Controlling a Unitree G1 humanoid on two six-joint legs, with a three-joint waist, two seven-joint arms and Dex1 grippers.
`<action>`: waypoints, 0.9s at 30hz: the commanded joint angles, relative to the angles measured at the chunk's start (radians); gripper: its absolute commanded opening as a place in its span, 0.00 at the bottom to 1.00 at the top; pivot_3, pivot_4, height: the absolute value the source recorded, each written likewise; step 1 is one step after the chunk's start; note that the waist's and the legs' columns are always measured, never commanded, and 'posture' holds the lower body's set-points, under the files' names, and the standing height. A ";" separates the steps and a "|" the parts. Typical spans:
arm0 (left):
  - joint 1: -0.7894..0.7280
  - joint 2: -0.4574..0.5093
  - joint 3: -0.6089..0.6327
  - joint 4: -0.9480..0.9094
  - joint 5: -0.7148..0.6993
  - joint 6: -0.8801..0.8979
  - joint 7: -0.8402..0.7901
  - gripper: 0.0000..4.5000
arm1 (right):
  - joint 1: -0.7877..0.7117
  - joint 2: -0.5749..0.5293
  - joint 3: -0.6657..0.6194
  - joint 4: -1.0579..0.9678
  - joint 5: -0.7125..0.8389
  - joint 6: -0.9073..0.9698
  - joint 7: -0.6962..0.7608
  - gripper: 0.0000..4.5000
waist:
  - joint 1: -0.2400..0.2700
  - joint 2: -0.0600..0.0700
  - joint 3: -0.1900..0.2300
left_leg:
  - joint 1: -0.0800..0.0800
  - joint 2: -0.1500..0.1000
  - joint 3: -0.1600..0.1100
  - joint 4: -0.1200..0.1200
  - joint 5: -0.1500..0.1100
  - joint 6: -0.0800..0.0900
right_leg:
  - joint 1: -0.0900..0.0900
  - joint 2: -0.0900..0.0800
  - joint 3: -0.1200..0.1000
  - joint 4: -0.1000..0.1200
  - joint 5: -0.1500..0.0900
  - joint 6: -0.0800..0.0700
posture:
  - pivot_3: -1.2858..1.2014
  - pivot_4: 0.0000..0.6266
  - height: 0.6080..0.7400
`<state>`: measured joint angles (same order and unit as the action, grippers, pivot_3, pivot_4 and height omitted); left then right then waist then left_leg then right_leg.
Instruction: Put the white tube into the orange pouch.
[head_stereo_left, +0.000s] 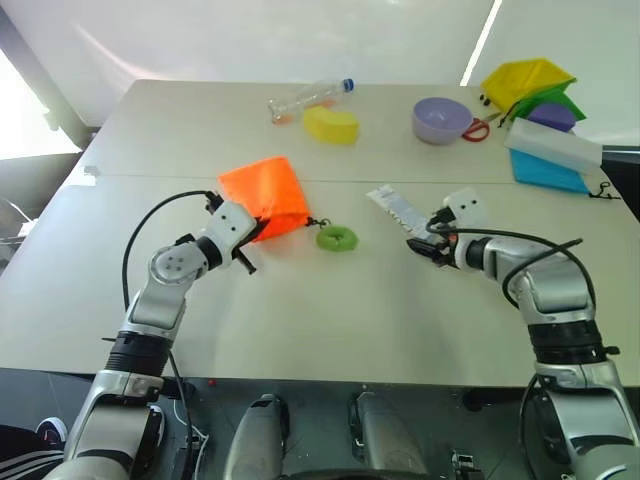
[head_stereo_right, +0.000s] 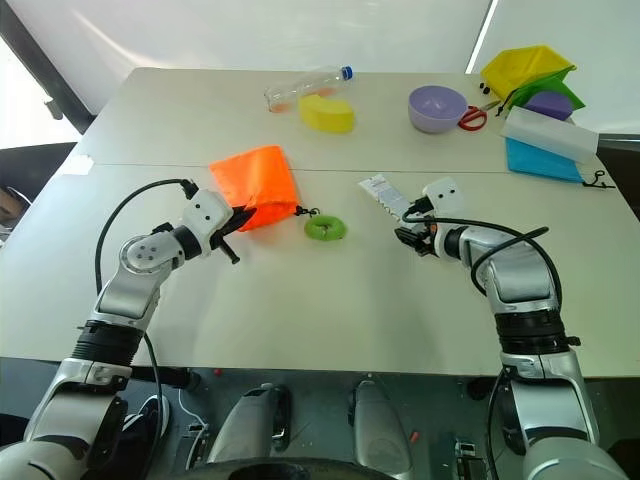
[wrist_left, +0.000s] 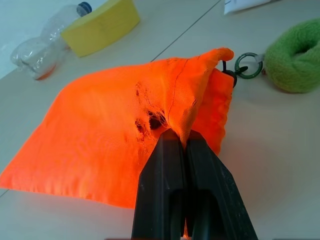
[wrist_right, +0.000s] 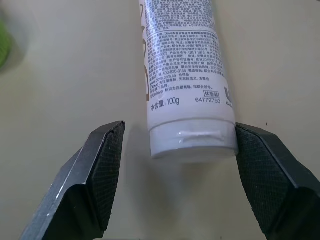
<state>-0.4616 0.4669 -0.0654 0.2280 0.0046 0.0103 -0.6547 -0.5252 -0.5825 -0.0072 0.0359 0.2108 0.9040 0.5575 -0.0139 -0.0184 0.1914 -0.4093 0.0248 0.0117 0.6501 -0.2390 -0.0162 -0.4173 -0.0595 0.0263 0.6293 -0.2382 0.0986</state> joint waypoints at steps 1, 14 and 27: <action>0.008 0.001 0.001 -0.028 -0.008 -0.018 -0.002 0.00 | -0.027 -0.011 -0.003 0.002 -0.006 -0.029 0.005 0.77 | 0.000 0.000 0.000 | 0.000 0.000 0.000 0.000 0.000 0.000 | 0.000 0.000 0.000 0.000 0.000 0.000 | 0.52 0.24 1.00; 0.017 0.000 0.001 -0.041 -0.011 -0.009 -0.004 0.00 | -0.024 -0.008 0.002 0.019 -0.017 -0.055 -0.002 0.40 | 0.000 0.000 0.000 | 0.000 0.000 0.000 0.000 0.000 0.000 | -0.001 0.000 0.000 0.000 0.000 0.000 | 0.52 0.24 1.00; 0.009 0.000 0.001 -0.034 -0.011 -0.011 -0.013 0.00 | 0.033 -0.023 -0.066 -0.204 0.127 0.030 0.086 0.40 | 0.000 0.000 0.000 | -0.002 0.000 0.000 0.000 0.000 0.000 | -0.002 0.000 0.000 0.000 0.001 0.001 | 0.52 0.24 1.00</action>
<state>-0.4431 0.4663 -0.0659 0.2235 0.0014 0.0119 -0.6683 -0.4933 -0.5982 -0.0313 -0.0406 0.2647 0.9078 0.6017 -0.0134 -0.0184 0.1914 -0.4117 0.0250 0.0118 0.6494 -0.2390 -0.0162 -0.4205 -0.0593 0.0264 0.6296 -0.2375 0.0999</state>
